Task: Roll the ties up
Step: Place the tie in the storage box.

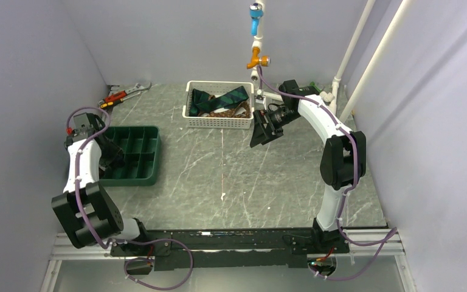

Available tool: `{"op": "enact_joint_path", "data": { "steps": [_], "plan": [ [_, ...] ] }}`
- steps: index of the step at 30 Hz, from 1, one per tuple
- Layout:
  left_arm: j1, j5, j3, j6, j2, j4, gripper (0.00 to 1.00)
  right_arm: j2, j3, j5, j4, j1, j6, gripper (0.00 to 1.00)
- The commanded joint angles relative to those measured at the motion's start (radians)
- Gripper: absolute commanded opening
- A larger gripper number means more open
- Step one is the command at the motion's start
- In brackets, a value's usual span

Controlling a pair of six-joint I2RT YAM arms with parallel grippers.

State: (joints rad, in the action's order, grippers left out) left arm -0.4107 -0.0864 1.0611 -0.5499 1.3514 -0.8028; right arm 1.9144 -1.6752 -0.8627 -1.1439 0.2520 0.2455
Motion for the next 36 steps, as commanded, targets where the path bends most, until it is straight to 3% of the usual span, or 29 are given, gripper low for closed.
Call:
{"op": "enact_joint_path", "data": {
  "steps": [1,18,32,34,36],
  "plan": [
    [-0.023,0.007,-0.01,-0.095,0.026,0.063,0.0,-0.017,-0.027,0.005,-0.013,-0.001,0.021,1.0],
    [-0.079,-0.004,-0.137,-0.115,0.103,0.167,0.0,0.0,-0.043,0.002,-0.021,0.001,0.02,1.0],
    [-0.079,-0.055,-0.156,-0.144,0.28,0.207,0.0,-0.003,-0.031,0.0,-0.011,0.0,0.014,1.0],
    [-0.078,-0.034,-0.149,-0.145,0.294,0.207,0.04,-0.002,-0.034,0.003,-0.008,0.001,0.013,1.0],
    [-0.078,-0.023,-0.147,-0.144,0.298,0.204,0.2,-0.003,-0.036,0.004,-0.006,0.0,0.011,1.0]
  ]
}}
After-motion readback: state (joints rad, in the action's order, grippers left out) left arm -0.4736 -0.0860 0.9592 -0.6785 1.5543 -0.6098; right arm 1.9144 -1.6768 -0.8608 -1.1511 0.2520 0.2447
